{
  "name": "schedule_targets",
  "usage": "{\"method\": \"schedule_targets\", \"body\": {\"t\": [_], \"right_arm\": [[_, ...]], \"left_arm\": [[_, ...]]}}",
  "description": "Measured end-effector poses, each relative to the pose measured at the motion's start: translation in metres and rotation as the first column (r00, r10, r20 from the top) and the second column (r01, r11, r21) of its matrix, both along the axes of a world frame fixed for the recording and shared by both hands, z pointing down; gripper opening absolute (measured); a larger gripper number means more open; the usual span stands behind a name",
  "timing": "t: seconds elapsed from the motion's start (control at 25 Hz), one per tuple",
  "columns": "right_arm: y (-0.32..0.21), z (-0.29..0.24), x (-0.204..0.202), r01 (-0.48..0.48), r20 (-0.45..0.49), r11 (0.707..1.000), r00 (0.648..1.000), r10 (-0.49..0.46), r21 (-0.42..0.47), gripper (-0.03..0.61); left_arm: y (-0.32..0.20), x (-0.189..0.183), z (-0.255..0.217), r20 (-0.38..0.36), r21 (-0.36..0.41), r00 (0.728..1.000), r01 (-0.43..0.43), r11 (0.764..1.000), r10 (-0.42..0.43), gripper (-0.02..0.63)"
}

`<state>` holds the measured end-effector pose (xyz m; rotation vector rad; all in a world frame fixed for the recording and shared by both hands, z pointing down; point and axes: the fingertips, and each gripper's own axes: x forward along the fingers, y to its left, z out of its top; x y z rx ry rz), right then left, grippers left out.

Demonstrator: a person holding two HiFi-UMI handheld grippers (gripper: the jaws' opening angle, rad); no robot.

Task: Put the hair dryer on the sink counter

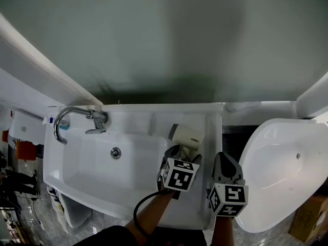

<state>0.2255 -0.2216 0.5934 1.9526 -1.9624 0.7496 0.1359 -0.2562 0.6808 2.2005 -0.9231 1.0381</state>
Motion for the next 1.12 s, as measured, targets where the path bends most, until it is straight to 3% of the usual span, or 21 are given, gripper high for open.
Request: {"method": "schedule_targets", "body": {"t": [0.4,0.64,0.68,0.76,0.88,1.0,1.12], "right_arm": [[0.01,-0.008,0.001,-0.012,-0.024,1.0,1.0,0.012,0.014,0.021],[0.02,-0.036,0.002,-0.025,-0.041,0.997,0.999,0.028,0.067,0.021],[0.022,-0.042,0.001,-0.026,-0.043,0.997,0.999,0.03,0.078,0.021],[0.027,-0.054,-0.002,-0.025,-0.046,0.995,0.999,0.029,0.099,0.021],[0.034,-0.071,-0.002,-0.022,-0.048,0.991,0.998,0.028,0.132,0.021],[0.043,-0.092,-0.003,-0.01,-0.061,0.985,0.998,0.02,0.174,0.021],[0.048,-0.116,-0.006,0.013,-0.08,0.975,0.997,0.004,0.22,0.021]], "left_arm": [[-0.004,-0.009,-0.031,-0.05,0.122,0.999,0.007,0.993,-0.001,0.333],[-0.01,-0.021,-0.102,-0.162,0.306,0.987,0.064,0.95,-0.015,0.328],[-0.011,-0.025,-0.116,-0.176,0.338,0.984,0.083,0.938,-0.024,0.313],[-0.011,-0.038,-0.142,-0.197,0.402,0.979,0.137,0.905,-0.061,0.163],[-0.008,-0.052,-0.174,-0.214,0.473,0.973,0.182,0.862,-0.088,0.055],[0.004,-0.056,-0.198,-0.239,0.526,0.969,0.183,0.831,-0.063,0.009],[0.015,-0.061,-0.22,-0.254,0.556,0.966,0.184,0.81,-0.046,0.009]]}}
